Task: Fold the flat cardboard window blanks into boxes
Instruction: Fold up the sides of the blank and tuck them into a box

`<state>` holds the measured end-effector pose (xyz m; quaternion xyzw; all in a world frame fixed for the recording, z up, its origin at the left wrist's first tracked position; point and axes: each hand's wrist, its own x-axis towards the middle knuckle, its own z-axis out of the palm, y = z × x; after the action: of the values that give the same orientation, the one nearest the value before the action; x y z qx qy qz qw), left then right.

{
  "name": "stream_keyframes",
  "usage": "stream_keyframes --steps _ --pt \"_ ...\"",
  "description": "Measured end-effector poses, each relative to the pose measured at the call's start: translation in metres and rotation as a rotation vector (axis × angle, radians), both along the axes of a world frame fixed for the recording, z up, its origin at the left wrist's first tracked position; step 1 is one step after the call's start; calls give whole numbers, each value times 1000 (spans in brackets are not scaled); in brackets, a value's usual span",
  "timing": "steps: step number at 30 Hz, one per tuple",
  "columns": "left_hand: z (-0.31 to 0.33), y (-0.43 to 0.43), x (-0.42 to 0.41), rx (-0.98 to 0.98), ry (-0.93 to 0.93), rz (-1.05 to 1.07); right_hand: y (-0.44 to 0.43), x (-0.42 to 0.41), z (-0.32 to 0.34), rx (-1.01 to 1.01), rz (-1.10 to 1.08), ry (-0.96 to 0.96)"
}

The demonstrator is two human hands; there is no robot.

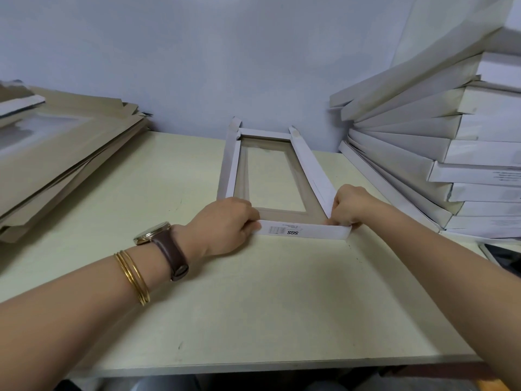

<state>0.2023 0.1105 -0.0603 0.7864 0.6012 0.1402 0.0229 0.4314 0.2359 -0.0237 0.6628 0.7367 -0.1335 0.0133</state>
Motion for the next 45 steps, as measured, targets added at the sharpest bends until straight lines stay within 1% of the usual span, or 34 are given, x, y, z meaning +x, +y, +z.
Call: stream_keyframes --steps 13,20,23,26,30,32,33,36,38,41,45 --pt "-4 2 -2 12 2 -2 -1 0 10 -93 33 -2" --pt "-5 2 -2 17 2 -8 -3 4 10 -72 54 35" --pt "-6 2 -2 29 5 -6 -6 7 8 -74 115 24" --pt "-4 2 -2 27 0 -5 -9 9 6 -9 198 -10" --pt "-4 1 -1 17 5 3 -17 8 0 74 252 -131" --pt "-3 1 -1 12 2 6 -23 11 -2 136 296 -159" --pt "-3 1 -1 10 0 6 -26 12 -4 162 336 -149" --pt "-3 1 0 7 -3 8 -36 14 -8 165 470 -33" --pt "-3 1 0 3 -3 8 -39 14 -10 178 514 1" --pt "-3 2 -1 2 -8 9 -41 15 -15 183 603 110" --pt "-3 2 -1 12 -13 3 -42 19 -27 260 694 99"
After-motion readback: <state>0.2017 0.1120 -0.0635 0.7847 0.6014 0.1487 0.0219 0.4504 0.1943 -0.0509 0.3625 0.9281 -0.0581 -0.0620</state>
